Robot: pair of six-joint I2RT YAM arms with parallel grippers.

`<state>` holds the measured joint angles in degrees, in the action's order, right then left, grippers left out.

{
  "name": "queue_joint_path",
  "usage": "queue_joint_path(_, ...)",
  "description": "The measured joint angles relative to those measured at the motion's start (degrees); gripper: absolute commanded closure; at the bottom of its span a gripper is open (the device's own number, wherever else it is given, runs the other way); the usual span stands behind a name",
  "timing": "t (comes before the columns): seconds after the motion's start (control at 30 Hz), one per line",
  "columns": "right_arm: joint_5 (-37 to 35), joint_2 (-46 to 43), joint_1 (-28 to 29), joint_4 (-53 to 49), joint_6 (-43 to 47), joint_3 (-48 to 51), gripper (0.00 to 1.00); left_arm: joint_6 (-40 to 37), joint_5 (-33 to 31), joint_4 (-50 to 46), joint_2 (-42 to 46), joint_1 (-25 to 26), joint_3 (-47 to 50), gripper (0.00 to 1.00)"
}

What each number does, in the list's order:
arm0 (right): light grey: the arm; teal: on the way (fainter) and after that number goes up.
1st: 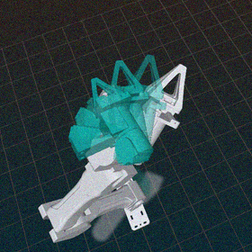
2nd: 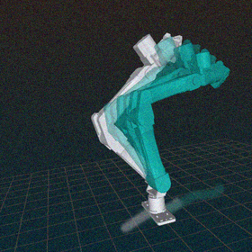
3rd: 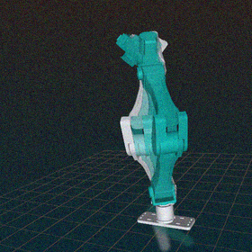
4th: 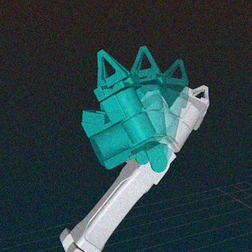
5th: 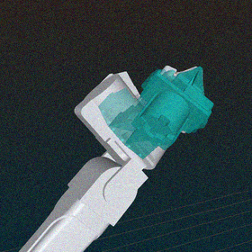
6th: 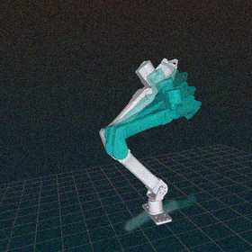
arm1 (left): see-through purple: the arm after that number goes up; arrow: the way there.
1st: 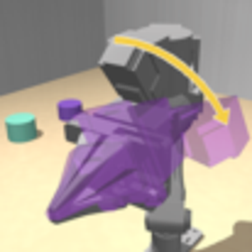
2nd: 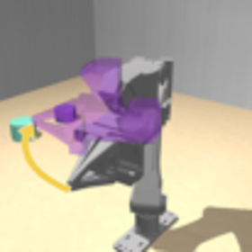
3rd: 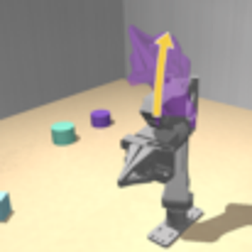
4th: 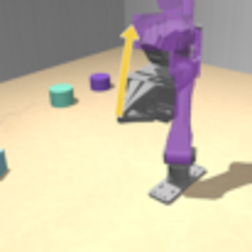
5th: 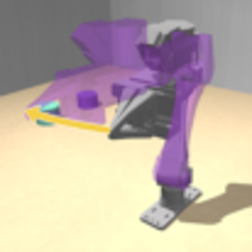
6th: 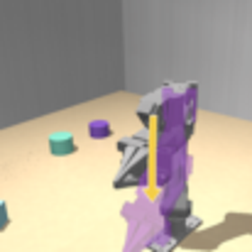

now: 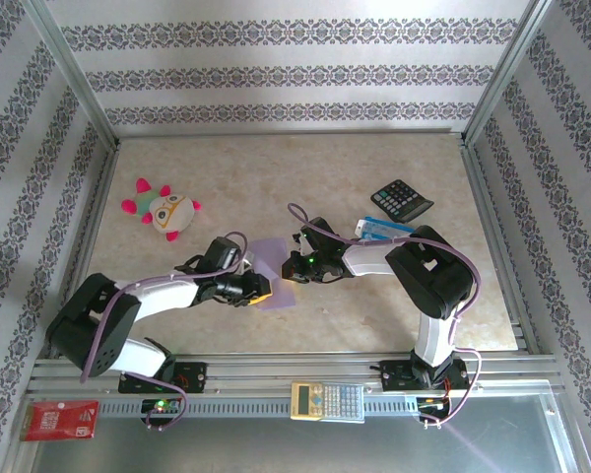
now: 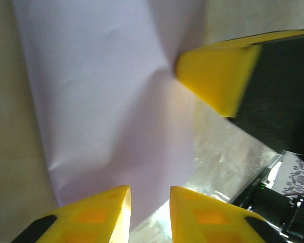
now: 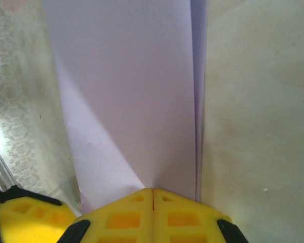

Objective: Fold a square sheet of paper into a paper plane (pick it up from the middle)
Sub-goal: First fold in half a square sheet of paper at the center of the table.

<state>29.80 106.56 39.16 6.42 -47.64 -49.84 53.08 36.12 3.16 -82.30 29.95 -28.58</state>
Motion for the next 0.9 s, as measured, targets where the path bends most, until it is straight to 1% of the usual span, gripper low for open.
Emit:
queue_joint_path(0.27, -0.22, -0.07, 0.00, 0.42, 0.00, 0.26, 1.00, -0.26, -0.31, 1.62, -0.48, -0.42, 2.36, 0.75)
queue_joint_path(0.4, -0.22, -0.09, 0.00, 0.48, 0.00, 0.26, 1.00, -0.31, -0.31, 0.15, 2.08, -0.81, 2.75, 0.73)
queue_joint_path(0.53, -0.22, -0.09, 0.00, 0.48, 0.00, 0.26, 1.00, -0.28, -0.13, 0.22, 4.26, -0.83, 2.16, 0.75)
queue_joint_path(0.73, -0.28, -0.13, 0.00, 0.48, 0.00, 0.28, 1.00, -1.33, -1.90, -0.35, 1.62, -1.51, -0.96, 0.78)
queue_joint_path(0.9, -0.39, -0.24, 0.00, 0.79, 0.00, 0.52, 1.00, -2.80, -3.32, -0.98, -1.79, -1.92, -0.87, 0.79)
